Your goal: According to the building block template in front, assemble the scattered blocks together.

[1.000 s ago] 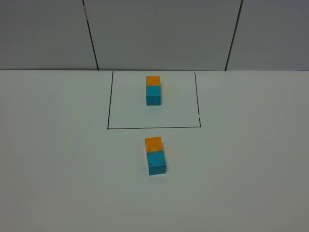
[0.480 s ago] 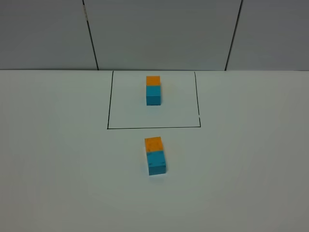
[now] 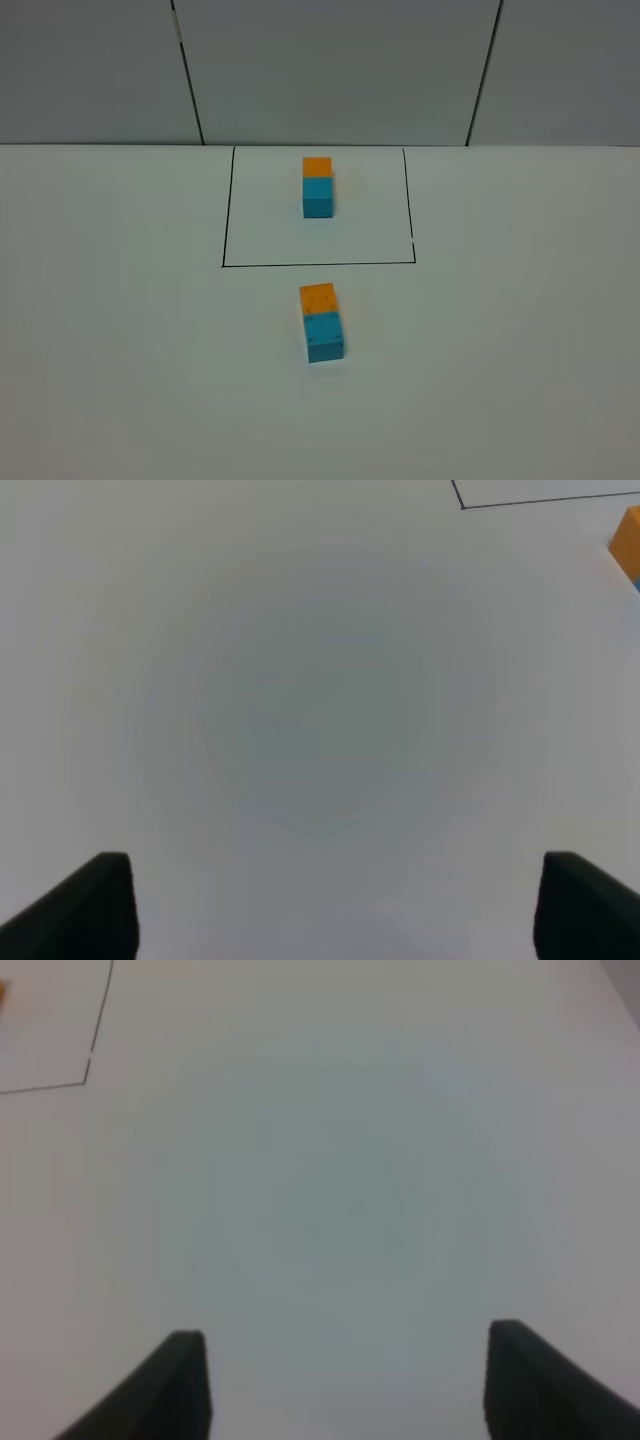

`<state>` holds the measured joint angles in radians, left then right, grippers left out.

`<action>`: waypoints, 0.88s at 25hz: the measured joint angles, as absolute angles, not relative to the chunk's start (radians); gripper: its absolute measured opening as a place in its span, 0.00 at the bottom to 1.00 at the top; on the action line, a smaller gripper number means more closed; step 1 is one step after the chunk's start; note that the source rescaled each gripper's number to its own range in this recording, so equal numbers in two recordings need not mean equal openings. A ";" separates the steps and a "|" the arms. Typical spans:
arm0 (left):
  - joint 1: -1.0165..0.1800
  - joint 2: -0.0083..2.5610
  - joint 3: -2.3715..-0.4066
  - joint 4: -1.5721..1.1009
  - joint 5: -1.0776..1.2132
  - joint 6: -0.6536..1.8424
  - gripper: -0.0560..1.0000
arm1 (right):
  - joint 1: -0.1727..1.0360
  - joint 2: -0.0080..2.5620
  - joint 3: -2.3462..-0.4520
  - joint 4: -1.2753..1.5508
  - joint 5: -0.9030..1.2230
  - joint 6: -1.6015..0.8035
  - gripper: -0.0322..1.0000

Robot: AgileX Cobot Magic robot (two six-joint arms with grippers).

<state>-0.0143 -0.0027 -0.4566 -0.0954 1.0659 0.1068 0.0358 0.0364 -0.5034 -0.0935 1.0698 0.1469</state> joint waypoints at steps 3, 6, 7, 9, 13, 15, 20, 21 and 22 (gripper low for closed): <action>-0.014 -0.003 -0.457 -0.095 1.066 0.107 0.81 | 0.036 0.036 -0.503 -0.093 1.070 0.147 0.49; -0.014 -0.003 -0.457 -0.095 1.066 0.107 0.81 | 0.036 0.036 -0.503 -0.093 1.070 0.147 0.49; -0.014 -0.003 -0.457 -0.095 1.066 0.107 0.81 | 0.036 0.036 -0.503 -0.093 1.070 0.147 0.49; -0.014 -0.003 -0.457 -0.095 1.066 0.107 0.81 | 0.036 0.036 -0.503 -0.093 1.070 0.147 0.49; -0.014 -0.003 -0.457 -0.095 1.066 0.107 0.81 | 0.036 0.036 -0.503 -0.093 1.070 0.147 0.49; -0.014 -0.003 -0.457 -0.095 1.066 0.107 0.81 | 0.036 0.036 -0.503 -0.093 1.070 0.147 0.49; -0.014 -0.003 -0.457 -0.095 1.066 0.107 0.81 | 0.036 0.036 -0.503 -0.093 1.070 0.147 0.48; -0.014 -0.003 -0.457 -0.095 1.066 0.107 0.81 | 0.036 0.036 -0.503 -0.093 1.070 0.147 0.48; -0.014 -0.003 -0.457 -0.095 1.066 0.107 0.81 | 0.036 0.036 -0.503 -0.093 1.070 0.147 0.48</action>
<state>-0.0143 -0.0027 -0.4566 -0.0954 1.0659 0.1068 0.0358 0.0364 -0.5034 -0.0935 1.0698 0.1469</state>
